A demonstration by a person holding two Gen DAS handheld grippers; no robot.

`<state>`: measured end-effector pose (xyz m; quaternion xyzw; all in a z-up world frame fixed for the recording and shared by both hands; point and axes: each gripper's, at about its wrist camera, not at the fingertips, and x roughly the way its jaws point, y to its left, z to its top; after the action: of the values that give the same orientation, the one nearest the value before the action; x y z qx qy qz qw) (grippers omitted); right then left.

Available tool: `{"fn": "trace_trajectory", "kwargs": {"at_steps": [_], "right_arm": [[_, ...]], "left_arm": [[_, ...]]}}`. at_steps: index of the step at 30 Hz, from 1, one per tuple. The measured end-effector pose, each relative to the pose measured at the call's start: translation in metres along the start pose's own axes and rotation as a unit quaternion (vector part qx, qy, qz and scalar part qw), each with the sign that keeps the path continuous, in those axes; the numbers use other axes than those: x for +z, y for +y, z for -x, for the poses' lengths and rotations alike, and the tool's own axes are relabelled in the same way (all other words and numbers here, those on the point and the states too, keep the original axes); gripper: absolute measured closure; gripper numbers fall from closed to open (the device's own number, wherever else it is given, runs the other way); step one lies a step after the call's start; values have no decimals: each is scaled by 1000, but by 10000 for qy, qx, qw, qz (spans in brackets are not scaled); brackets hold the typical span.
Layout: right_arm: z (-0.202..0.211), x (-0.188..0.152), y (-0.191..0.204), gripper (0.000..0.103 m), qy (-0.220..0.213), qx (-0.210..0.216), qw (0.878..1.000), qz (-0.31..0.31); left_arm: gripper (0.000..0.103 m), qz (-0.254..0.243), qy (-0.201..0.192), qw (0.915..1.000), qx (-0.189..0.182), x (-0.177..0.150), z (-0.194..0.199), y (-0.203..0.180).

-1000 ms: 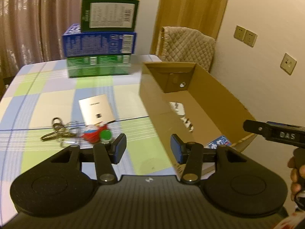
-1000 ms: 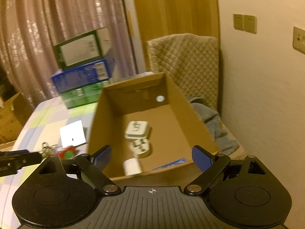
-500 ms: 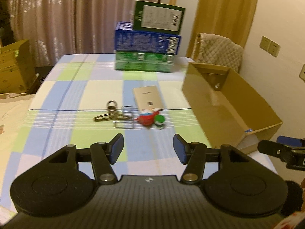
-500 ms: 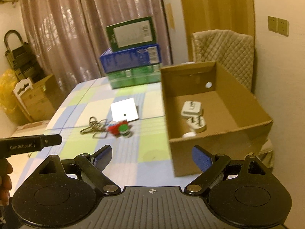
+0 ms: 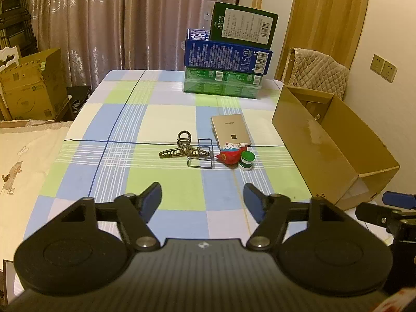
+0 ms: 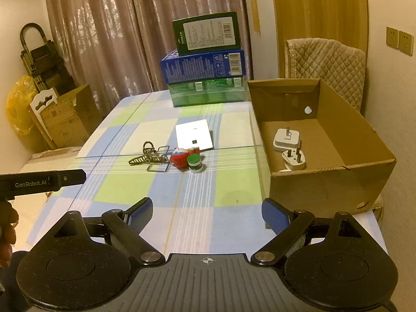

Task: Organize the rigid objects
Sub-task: 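Withdraw both tools from the box back over the table, then reach for and grasp the green-capped jar with the right tool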

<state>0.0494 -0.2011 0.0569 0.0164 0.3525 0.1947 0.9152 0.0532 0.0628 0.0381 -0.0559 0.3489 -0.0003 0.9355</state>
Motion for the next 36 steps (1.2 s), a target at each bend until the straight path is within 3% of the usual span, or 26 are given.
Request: {"fn": "trace_trajectory", "kwargs": {"at_steps": [22,36], "right_arm": [[-29,8,14,15,12,102,9996,273],[-128,12,23,16,5,157,9977,662]], "left_arm": [[25,-170,91,9996,187,-1,-28,7],[24,-354,146,9990,211,19,-93,33]]}}
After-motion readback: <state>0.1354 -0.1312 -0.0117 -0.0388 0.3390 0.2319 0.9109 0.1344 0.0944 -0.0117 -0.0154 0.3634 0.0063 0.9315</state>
